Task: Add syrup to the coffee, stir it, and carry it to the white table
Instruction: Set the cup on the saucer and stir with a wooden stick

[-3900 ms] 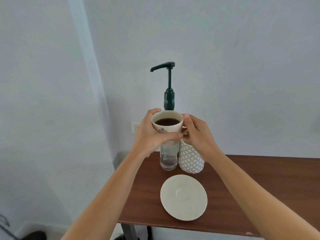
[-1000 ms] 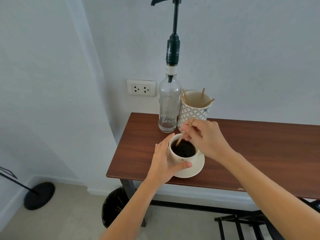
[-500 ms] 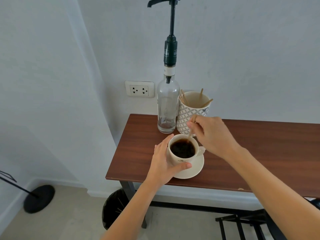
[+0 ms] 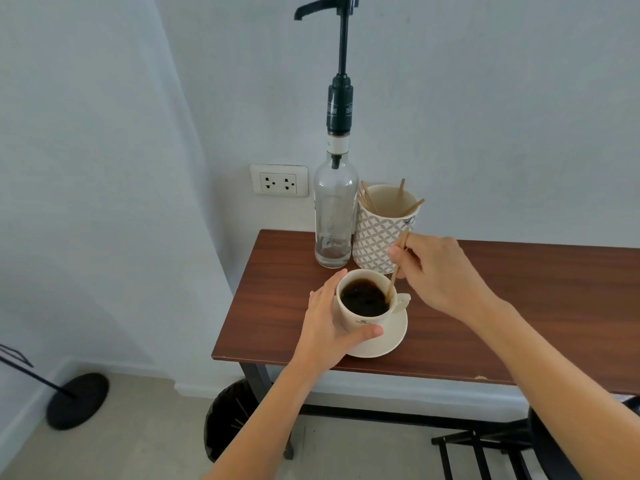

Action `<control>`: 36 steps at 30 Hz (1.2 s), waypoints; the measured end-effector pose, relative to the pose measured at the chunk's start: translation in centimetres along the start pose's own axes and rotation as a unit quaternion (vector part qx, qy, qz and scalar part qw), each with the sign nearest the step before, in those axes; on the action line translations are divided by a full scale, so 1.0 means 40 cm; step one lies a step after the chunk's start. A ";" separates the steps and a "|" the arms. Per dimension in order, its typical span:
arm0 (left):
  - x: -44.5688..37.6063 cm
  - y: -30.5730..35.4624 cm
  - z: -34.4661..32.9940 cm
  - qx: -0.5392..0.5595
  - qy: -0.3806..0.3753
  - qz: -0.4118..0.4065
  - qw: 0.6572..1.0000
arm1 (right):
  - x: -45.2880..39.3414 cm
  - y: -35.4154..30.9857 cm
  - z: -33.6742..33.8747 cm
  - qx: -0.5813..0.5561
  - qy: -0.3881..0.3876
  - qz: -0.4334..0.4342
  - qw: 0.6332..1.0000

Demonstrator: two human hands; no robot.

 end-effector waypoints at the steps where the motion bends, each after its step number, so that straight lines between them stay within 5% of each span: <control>1: 0.000 -0.004 0.000 0.001 0.004 0.001 1.000 | 0.007 -0.008 -0.007 -0.027 -0.017 -0.001 0.999; 5: 0.000 -0.011 -0.002 -0.001 0.002 0.005 1.000 | 0.006 -0.058 -0.057 -0.125 -0.016 0.028 0.992; 11: -0.001 -0.008 -0.005 0.004 -0.001 0.006 1.000 | -0.007 0.009 -0.009 0.007 0.013 0.002 1.000; 17: -0.002 -0.008 -0.002 0.006 0.004 -0.001 1.000 | 0.014 -0.054 -0.060 -0.133 -0.015 0.024 0.991; 23: -0.002 -0.005 -0.003 0.009 0.004 0.003 1.000 | -0.010 0.012 -0.015 0.003 0.020 0.011 1.000; 29: -0.003 -0.002 0.001 0.008 0.010 -0.002 1.000 | 0.011 -0.045 -0.066 -0.131 -0.007 0.021 0.991; 36: -0.002 0.004 -0.002 0.012 0.003 -0.001 1.000 | 0.002 0.016 -0.007 -0.039 0.032 0.005 0.999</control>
Point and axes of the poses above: each hand's wrist, its own x-axis away from the middle knuckle, its own z-axis out of the back of the hand, y = z × x, the point moved 5 cm from there along -x, towards the middle knuckle, and after that the axes turned 8 degrees about -x, right-handed, at the moved point
